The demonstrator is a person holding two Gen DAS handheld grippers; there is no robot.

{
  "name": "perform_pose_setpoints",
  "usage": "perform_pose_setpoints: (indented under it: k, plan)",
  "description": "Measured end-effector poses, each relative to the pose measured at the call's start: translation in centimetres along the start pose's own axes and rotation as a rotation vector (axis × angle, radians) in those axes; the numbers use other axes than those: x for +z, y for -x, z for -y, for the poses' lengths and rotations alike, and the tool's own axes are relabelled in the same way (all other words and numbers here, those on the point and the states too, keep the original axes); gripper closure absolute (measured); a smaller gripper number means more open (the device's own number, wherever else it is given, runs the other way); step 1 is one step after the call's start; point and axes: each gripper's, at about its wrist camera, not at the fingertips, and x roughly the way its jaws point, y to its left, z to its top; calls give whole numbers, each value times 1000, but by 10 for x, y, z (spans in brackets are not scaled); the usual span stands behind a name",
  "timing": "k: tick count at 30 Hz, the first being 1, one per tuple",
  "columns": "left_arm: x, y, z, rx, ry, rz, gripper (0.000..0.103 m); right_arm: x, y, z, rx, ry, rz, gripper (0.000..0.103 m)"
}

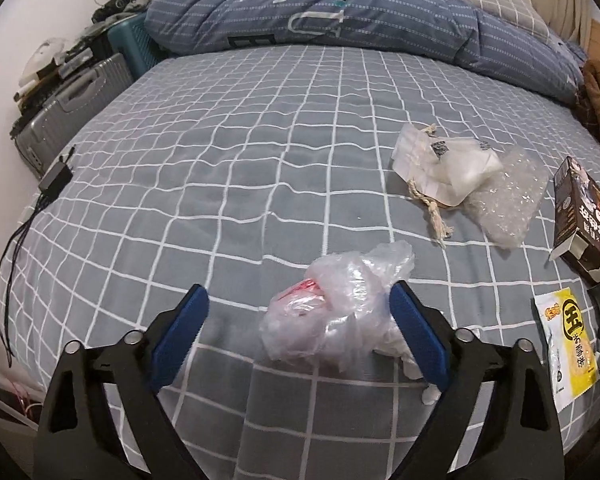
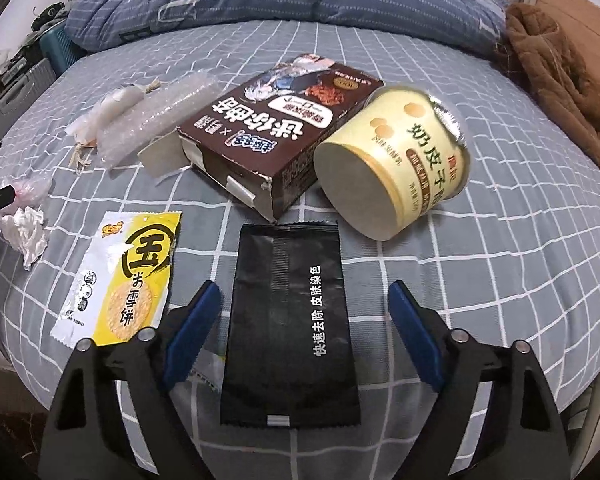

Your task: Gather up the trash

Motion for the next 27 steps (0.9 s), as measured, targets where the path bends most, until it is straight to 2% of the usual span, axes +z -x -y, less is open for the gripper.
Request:
perform_pose_setpoints:
  k: [6,10,27]
  plan:
    - [-2,-9,8,-16,-22,-26,27,0,-7,5,38,-39,-30,36]
    - [-3,-16,11,-36,-27,-50,40,2,-8,4,55,-38,-48,47]
    - [-7,10,11,-33,-9,-22,43,4,-7,-5,36,-16,-60,74]
